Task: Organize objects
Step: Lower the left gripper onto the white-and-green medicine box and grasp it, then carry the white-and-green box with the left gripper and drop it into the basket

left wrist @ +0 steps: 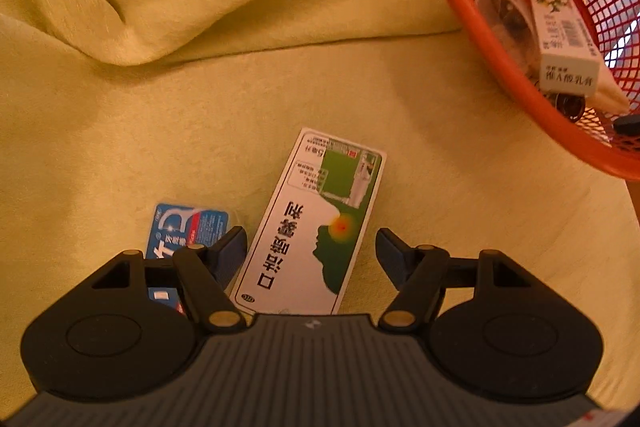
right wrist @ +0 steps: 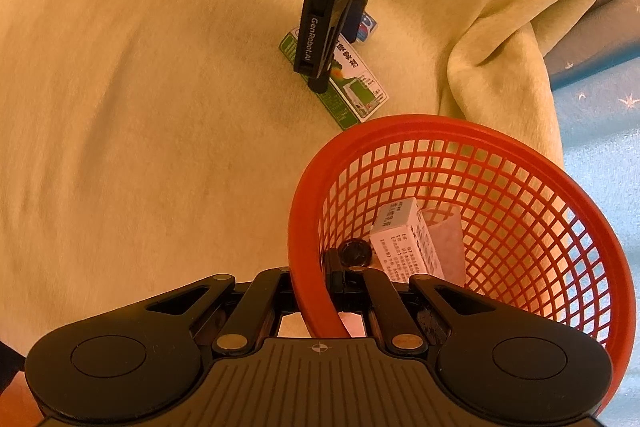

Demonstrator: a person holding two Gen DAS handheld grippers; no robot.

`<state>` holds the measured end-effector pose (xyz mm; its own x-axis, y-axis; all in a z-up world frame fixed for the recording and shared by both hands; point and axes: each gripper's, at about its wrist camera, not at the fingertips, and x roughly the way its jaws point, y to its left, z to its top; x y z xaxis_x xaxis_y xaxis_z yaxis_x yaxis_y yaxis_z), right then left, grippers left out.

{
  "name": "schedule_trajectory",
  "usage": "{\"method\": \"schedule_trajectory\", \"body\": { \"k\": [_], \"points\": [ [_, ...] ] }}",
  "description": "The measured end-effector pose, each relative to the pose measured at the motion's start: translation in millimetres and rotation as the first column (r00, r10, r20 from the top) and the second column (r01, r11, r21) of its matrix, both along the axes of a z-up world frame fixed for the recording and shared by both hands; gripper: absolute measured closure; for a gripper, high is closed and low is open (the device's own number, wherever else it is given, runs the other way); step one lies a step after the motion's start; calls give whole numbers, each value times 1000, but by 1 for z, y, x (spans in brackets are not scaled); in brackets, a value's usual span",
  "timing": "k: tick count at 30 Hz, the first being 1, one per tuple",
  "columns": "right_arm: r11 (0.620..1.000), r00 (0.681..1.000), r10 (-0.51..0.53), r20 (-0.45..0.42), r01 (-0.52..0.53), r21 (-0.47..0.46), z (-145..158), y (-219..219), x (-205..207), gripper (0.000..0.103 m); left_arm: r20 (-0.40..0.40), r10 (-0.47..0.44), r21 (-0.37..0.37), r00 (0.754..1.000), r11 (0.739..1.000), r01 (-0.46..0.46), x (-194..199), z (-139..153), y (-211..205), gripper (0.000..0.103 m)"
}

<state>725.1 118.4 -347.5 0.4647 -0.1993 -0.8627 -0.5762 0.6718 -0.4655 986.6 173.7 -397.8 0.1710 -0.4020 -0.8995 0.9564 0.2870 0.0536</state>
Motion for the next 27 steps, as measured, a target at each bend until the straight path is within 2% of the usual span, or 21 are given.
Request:
{"method": "schedule_trajectory", "body": {
  "k": [2,3,5,8,17,23,27],
  "points": [
    [1000,1000,4,-2,-4,0,0,-1,0,103,-14,8,12,1000,1000,-8,-2,-1,1,41],
    [1000,1000,5,-2,-5,0,1,-1,1,103,-25,16,11,1000,1000,-16,-3,0,3,46],
    [1000,1000,8,-3,-8,0,1,-2,1,103,-50,37,10,998,999,-37,-5,0,6,51],
    [1000,1000,14,-3,-14,-2,1,-2,1,103,-67,64,-5,996,998,-64,-8,0,7,51],
    [1000,1000,13,0,-13,-2,0,-1,0,103,-39,117,-5,992,993,-117,-15,-6,-3,51],
    [1000,1000,15,-6,-15,-9,0,0,0,103,-62,148,8,987,989,-148,-21,4,9,52],
    [1000,1000,26,-11,-26,-17,1,1,0,103,-88,199,1,976,980,-199,-28,18,23,53]
  ]
}}
